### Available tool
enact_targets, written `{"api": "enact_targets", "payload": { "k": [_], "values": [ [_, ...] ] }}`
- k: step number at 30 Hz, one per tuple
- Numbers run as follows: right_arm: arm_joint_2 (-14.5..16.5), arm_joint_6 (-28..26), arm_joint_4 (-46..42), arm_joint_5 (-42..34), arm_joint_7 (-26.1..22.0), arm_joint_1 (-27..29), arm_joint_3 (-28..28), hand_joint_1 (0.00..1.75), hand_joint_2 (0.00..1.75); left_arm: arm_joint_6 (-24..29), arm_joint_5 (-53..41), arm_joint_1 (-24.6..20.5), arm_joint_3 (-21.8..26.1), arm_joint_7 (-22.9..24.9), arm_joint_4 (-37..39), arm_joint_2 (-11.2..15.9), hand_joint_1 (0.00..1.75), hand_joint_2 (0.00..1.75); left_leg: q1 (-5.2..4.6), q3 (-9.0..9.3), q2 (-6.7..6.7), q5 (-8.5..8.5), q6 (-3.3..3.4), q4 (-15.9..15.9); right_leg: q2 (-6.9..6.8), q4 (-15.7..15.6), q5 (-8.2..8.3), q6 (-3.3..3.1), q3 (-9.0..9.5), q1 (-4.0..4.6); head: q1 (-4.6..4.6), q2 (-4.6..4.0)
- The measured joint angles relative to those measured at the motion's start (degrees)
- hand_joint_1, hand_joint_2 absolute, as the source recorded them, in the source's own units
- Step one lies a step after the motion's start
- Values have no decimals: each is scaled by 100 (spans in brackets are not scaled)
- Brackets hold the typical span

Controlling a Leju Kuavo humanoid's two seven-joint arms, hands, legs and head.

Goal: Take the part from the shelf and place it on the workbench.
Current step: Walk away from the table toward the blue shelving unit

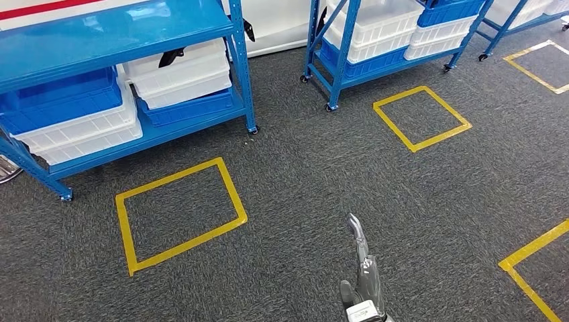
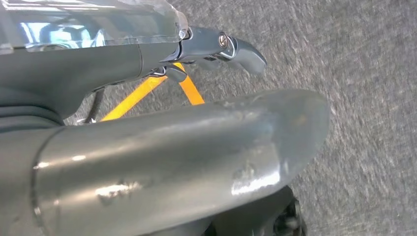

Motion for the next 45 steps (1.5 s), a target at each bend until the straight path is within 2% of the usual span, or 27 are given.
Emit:
{"api": "enact_targets", "payload": {
  "k": [1, 3, 5, 6, 8, 10, 12, 14, 15, 16, 18, 20, 22, 24, 26, 28, 29, 30, 31, 33, 35, 37, 39, 40, 42, 43, 45],
  "values": [
    [-12, 0, 1, 12, 3, 3, 4, 0, 0, 3, -3, 5, 0, -5, 0, 1, 0, 0, 17, 1, -49, -9, -22, 17, 2, -70, 117, 32, 24, -32, -1, 1],
    [-26, 0, 2, 26, 8, 4, 11, 0, 0, 3, -7, 7, -1, -16, 0, 1, 0, 0, 66, -5, -160, -50, -99, 83, 87, -764, 526, 98, 347, -104, 7, 0],
    [-38, 0, 5, 37, 24, 3, 24, 0, 0, 10, -13, -4, -3, -32, 0, 2, 0, 0, 82, -48, -259, -98, -208, 168, 251, -1348, 716, 93, 630, -118, 27, 0],
    [-45, -1, 7, 43, 33, 4, 30, 0, 0, 17, -19, -7, -4, -41, 0, 2, 0, 0, 81, -75, -297, -109, -258, 194, 303, -1444, 709, 58, 670, -109, 32, 0],
    [-57, -2, 8, 57, 42, 3, 44, 0, 0, 31, -39, 3, -6, -59, 0, 3, 0, 0, 93, -105, -362, -103, -345, 183, 253, -1429, 689, -61, 657, -79, 25, 1],
    [-60, -3, 2, 75, 49, -4, 57, 0, 0, 39, -57, 17, -8, -77, 0, 3, 0, 0, 113, -156, -286, -192, -388, 304, 165, -1446, 696, -176, 667, -73, 12, 0],
    [-62, -8, -5, 93, 58, 0, 66, 0, 0, 45, -70, 10, -10, -97, 0, 3, 0, 0, 108, -395, -122, -517, -383, 853, 44, -1462, 697, -267, 675, -54, -18, -1],
    [-66, -13, -7, 104, 63, 7, 76, 0, 0, 51, -90, 5, -13, -110, 0, 3, 0, 0, 95, -760, -56, -877, -373, 1632, -80, -1457, 682, -309, 671, -4, -37, -1],
    [-69, -13, -7, 107, 64, 9, 80, 0, 0, 53, -99, 11, -14, -114, 0, 3, 0, 0, 89, -867, -47, -934, -365, 1865, -143, -1452, 674, -321, 672, 21, -38, -1],
    [-72, -13, -7, 107, 66, 10, 83, 0, 0, 54, -106, 21, -15, -118, 0, 3, 0, 0, 81, -869, -35, -875, -348, 1880, -203, -1445, 665, -330, 677, 43, -38, 0],
    [-75, -13, -8, 107, 68, 9, 86, 0, 0, 55, -109, 33, -16, -126, 0, 3, 0, 0, 47, -565, 65, -508, -282, 1282, -316, -1431, 640, -330, 702, 73, -38, 0],
    [-78, -13, -14, 108, 70, 9, 90, 0, 0, 56, -110, 18, -16, -138, 0, 6, 0, 0, -23, -225, 282, -257, -189, 585, -413, -1417, 612, -295, 726, 103, -33, 0],
    [-81, -13, -21, 110, 71, 8, 91, 0, 0, 56, -110, 6, -19, -145, 0, 8, 0, 0, -77, -154, 355, -226, -121, 357, -503, -1420, 606, -237, 737, 117, -27, 0],
    [-85, -13, -34, 111, 72, 3, 92, 0, 0, 56, -110, 23, -20, -148, 0, 9, 0, 0, -68, -170, 238, -180, -65, 308, -559, -1433, 601, -168, 756, 108, -25, 0],
    [-90, -12, -60, 115, 69, 1, 93, 0, 0, 57, -112, 27, -20, -150, 0, 10, 0, 0, -38, -146, 131, -122, 6, 239, -376, -1249, 438, -105, 694, 88, -16, 1],
    [-101, -10, -79, 121, 65, 18, 95, 0, 0, 59, -114, 6, -21, -154, 0, 9, 0, 0, -28, -148, 15, -86, 54, 215, -104, -609, 67, -70, 401, 64, -4, 1],
    [-109, -9, -82, 124, 64, 30, 97, 0, 0, 60, -115, 0, -22, -156, 0, 8, 0, 0, -32, -159, -50, -79, 64, 218, -40, -227, -95, -62, 214, 60, -1, 0],
    [-117, -9, -85, 126, 64, 39, 100, 0, 0, 59, -117, 1, -22, -156, 0, 8, 0, 0, -34, -165, -121, -77, 67, 222, -12, 55, -168, -58, 66, 59, 0, 0],
    [-125, -9, -90, 128, 64, 44, 104, 0, 0, 59, -120, 7, -22, -156, 0, 7, 0, 0, -37, -164, -195, -77, 67, 227, 0, 135, -117, -61, 7, 58, 0, 0],
    [-133, -10, -106, 130, 67, 46, 109, 0, 0, 59, -126, 15, -22, -155, 0, 6, 0, 0, -37, -150, -348, -83, 58, 239, 65, -340, 276, -90, 192, 55, 1, -1],
    [-139, -11, -128, 130, 74, 49, 114, 0, 0, 62, -128, 4, -24, -154, 0, -1, 0, 0, -39, -152, -495, -95, 28, 256, 328, -1102, 624, -144, 522, 47, -5, -1],
    [-153, -11, -145, 127, 83, 53, 116, 0, 0, 66, -129, -6, -26, -152, 0, -10, 0, 0, -28, -189, -622, -90, -39, 259, 491, -1446, 691, -177, 666, 52, -11, 0],
    [-164, -11, -161, 123, 89, 49, 119, 0, 0, 67, -127, 3, -26, -155, 0, -10, 0, 0, -14, -221, -726, -79, -122, 241, 389, -1503, 695, -205, 693, 46, -13, 0],
    [-167, -9, -172, 122, 89, 43, 123, 0, 0, 67, -125, 10, -25, -160, 0, -9, 0, 0, -20, -238, -676, -105, -151, 272, 323, -1543, 705, -233, 719, 31, -17, 0],
    [-168, -5, -192, 121, 92, 41, 133, 0, 0, 62, -119, 4, -26, -170, 0, -7, 0, 0, -35, -404, -390, -330, -187, 641, 159, -1616, 719, -299, 772, 1, -55, 0],
    [-170, -5, -197, 121, 95, 45, 137, 0, 0, 59, -115, -4, -26, -175, 0, -8, 0, 0, -33, -576, -217, -514, -201, 995, 70, -1624, 711, -320, 787, 11, -73, -1],
    [-174, -6, -197, 121, 103, 56, 138, 0, 0, 55, -112, -16, -27, -179, 0, -8, 0, 0, -18, -925, -70, -797, -241, 1696, -106, -1616, 690, -337, 794, 26, -94, -1]
  ]
}}
